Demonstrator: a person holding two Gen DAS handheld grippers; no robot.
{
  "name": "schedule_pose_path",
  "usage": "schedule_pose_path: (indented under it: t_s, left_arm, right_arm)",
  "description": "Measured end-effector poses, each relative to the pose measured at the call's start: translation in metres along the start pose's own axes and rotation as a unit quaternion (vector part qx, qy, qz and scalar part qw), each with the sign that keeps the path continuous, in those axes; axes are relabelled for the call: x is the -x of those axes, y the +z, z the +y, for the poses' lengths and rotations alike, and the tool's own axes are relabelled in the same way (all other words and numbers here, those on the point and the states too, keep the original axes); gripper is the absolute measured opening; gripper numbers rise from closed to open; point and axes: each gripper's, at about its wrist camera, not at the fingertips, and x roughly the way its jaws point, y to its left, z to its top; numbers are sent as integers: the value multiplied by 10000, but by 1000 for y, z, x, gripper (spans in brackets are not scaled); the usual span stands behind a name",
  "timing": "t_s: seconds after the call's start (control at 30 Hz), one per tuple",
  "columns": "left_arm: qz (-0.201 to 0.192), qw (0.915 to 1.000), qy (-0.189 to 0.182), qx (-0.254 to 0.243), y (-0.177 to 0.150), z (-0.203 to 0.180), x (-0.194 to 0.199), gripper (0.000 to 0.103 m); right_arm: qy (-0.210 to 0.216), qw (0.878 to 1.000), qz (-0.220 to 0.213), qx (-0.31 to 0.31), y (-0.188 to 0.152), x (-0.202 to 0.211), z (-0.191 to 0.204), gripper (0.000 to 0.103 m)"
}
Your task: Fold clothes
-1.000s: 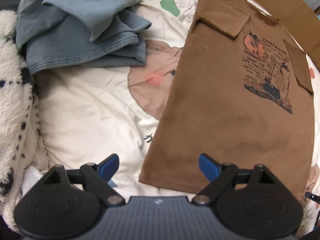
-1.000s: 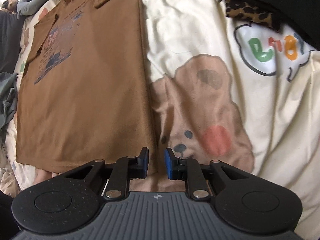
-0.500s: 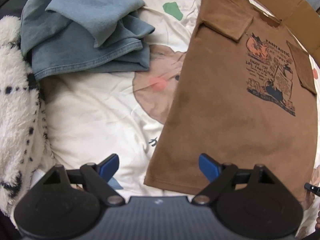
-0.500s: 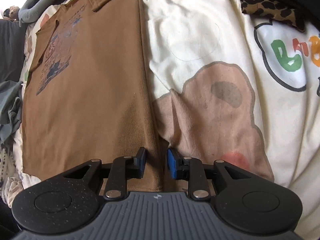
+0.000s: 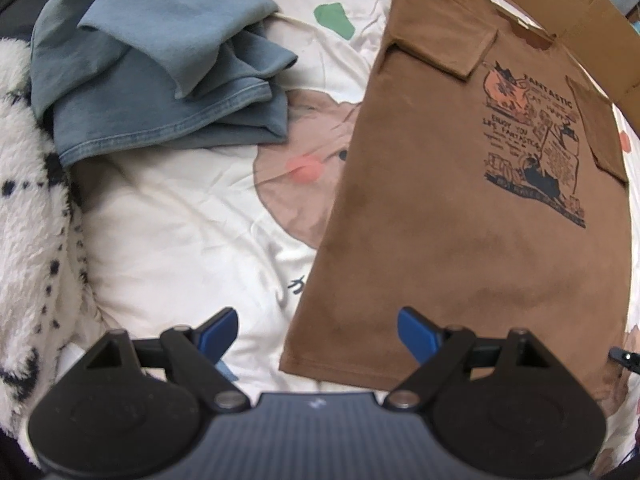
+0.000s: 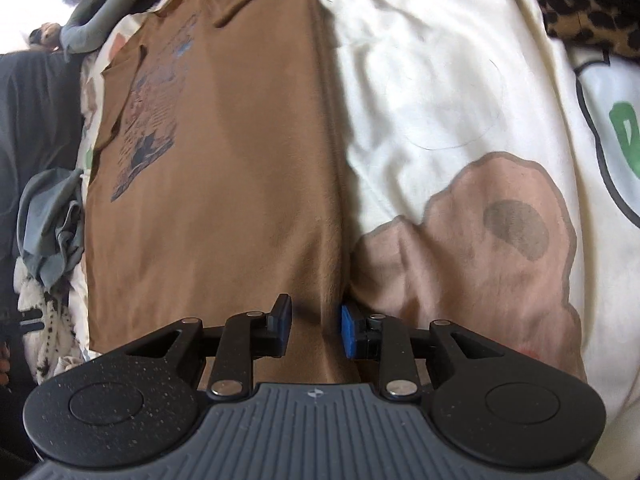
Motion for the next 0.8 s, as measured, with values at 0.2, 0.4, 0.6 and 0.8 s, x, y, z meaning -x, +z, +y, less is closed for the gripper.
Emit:
schedule_pose_path:
  t_s: [0.2,0.4,0.6,0.8]
  left_arm:
    - [24,10000,0,39,-3,3,0,89]
    - [29,9999,-21,94,-4,5,-3,89]
    - [21,9999,-71,89,-4,2,-9,89]
    - [49,9999,-128,33,-4,0,-19,89]
  right_arm:
    - [295,9989,276,-235,-6,-2,-22,28]
    - [210,9981,556,-170,-27,2,-30,27]
    - [207,9969,687,-310,-40,2,-33,26]
    - [-8,9962,686,-536,-46,2,-34,13]
